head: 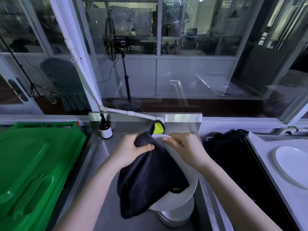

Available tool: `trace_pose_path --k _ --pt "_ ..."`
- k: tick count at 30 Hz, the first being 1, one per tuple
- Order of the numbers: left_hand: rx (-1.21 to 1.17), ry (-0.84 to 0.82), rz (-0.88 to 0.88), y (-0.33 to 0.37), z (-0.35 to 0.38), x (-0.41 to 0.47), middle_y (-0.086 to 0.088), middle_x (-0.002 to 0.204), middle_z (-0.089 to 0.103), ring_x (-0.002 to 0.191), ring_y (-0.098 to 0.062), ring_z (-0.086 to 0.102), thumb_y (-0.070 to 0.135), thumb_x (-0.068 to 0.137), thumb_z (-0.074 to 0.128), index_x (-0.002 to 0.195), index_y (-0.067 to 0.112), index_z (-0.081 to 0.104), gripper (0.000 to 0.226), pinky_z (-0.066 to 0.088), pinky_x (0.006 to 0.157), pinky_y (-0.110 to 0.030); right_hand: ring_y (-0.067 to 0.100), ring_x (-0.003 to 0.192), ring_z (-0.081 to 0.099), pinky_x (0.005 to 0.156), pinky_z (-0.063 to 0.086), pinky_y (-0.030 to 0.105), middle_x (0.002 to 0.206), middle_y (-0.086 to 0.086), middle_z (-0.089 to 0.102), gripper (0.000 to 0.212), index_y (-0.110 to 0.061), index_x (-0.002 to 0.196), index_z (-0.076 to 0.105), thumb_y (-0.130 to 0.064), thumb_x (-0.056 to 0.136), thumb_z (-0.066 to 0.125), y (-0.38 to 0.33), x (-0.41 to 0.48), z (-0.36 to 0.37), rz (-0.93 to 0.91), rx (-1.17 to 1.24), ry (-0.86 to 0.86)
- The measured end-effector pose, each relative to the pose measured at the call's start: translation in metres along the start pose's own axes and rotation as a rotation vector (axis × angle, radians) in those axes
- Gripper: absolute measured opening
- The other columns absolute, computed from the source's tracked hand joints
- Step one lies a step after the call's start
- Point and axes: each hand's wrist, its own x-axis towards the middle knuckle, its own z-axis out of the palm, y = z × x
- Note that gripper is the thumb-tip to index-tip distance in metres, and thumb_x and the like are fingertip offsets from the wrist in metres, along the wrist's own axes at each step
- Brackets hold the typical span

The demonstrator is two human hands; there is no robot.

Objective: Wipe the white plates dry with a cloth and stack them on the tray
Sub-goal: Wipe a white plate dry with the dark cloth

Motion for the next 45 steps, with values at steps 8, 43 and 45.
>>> trace_pose_path --k 8,43,45 --pt "-0.421 0.638 -0.408 -0.019 0.035 -0.02 0.002 0.069 0.073 0.068 -0.009 0.07 0.04 0.088 0.067 0.087 0.013 0.069 0.027 0.051 0.058 -0.021 0.004 0.053 0.024 0.05 0.02 0.023 0.054 -0.011 0.026 0.055 -0.016 0.058 0.028 -0.032 0.099 0.061 0.006 -0.013 0.018 0.355 0.47 0.596" --pt "-0.147 0.227 -0.096 -0.009 0.009 -0.015 0.017 0.083 0.075 0.078 0.005 0.068 0.023 0.082 0.077 0.087 0.027 0.071 0.009 0.046 0.063 -0.007 0.008 0.054 0.027 0.052 0.022 0.027 0.056 -0.003 0.032 0.051 -0.005 0.062 0.039 -0.033 0.097 0.063 0.002 0.005 -0.006 0.068 0.065 0.033" --pt "-0.214 0.451 -0.209 -0.013 0.019 -0.02 0.015 0.072 0.073 0.069 0.002 0.068 0.034 0.086 0.071 0.083 0.022 0.07 0.012 0.044 0.053 -0.007 0.006 0.051 0.026 0.049 0.02 0.024 0.053 -0.01 0.029 0.051 -0.011 0.059 0.037 -0.034 0.097 0.063 0.004 0.002 -0.004 0.225 0.251 0.234"
